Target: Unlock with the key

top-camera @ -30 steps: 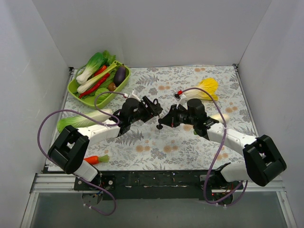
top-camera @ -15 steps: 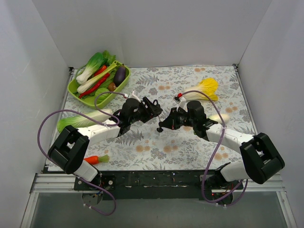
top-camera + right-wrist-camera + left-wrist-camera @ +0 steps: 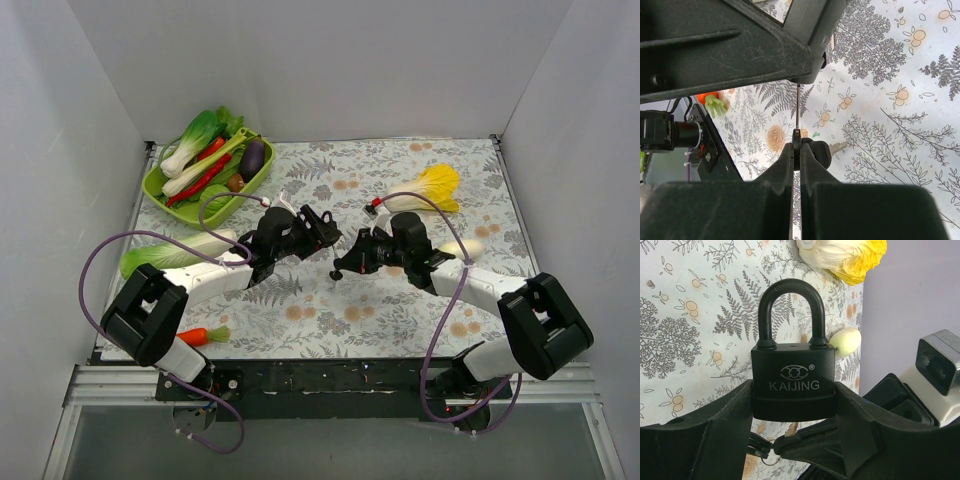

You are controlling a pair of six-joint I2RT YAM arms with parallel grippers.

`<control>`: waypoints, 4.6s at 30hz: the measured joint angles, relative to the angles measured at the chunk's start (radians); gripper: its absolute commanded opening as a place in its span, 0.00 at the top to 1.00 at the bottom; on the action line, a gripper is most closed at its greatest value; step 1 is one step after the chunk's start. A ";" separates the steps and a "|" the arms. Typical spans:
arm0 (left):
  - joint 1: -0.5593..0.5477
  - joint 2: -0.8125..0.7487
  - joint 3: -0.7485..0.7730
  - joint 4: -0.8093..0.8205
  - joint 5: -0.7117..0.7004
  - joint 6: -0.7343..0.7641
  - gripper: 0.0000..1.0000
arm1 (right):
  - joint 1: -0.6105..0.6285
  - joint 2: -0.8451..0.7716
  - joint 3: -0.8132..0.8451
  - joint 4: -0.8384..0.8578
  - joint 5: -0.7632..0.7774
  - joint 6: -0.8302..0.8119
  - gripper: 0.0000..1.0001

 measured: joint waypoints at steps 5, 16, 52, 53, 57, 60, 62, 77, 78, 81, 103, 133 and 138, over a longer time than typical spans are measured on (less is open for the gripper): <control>0.000 0.000 0.000 -0.005 0.000 0.004 1.00 | -0.003 0.019 0.000 0.007 -0.006 0.000 0.99; 0.000 0.006 0.004 -0.013 0.000 0.008 1.00 | -0.004 0.020 0.018 0.014 -0.028 0.000 0.99; 0.002 0.011 0.013 -0.012 -0.006 0.019 1.00 | -0.013 0.066 0.068 -0.012 -0.031 -0.019 0.99; 0.002 0.011 0.013 -0.010 -0.007 0.019 1.00 | -0.013 0.066 0.068 -0.012 -0.031 -0.019 0.99; 0.002 0.011 0.013 -0.004 -0.008 0.020 1.00 | -0.017 0.066 0.070 -0.012 -0.032 -0.018 0.99; 0.002 0.011 0.013 -0.002 -0.011 0.019 1.00 | -0.018 0.066 0.072 -0.012 -0.031 -0.018 0.99; 0.002 0.011 0.013 0.000 -0.012 0.019 1.00 | -0.018 0.066 0.073 -0.013 -0.030 -0.018 0.99; -0.021 0.011 0.017 0.022 -0.103 0.051 1.00 | -0.018 0.076 0.125 -0.068 -0.001 -0.017 0.99; -0.022 0.011 0.019 0.019 -0.109 0.056 1.00 | -0.018 0.080 0.130 -0.070 -0.001 -0.017 0.99; -0.023 0.011 0.024 0.017 -0.121 0.068 1.00 | -0.018 0.087 0.140 -0.071 -0.001 -0.017 0.99; -0.037 0.011 0.032 0.020 -0.180 0.132 1.00 | -0.037 0.121 0.185 -0.093 -0.032 -0.018 0.99; -0.059 0.033 0.058 0.041 -0.231 0.139 1.00 | -0.063 0.130 0.217 -0.100 -0.039 -0.021 0.99; -0.062 0.041 0.062 0.038 -0.240 0.139 1.00 | -0.063 0.136 0.217 -0.102 -0.032 -0.023 0.99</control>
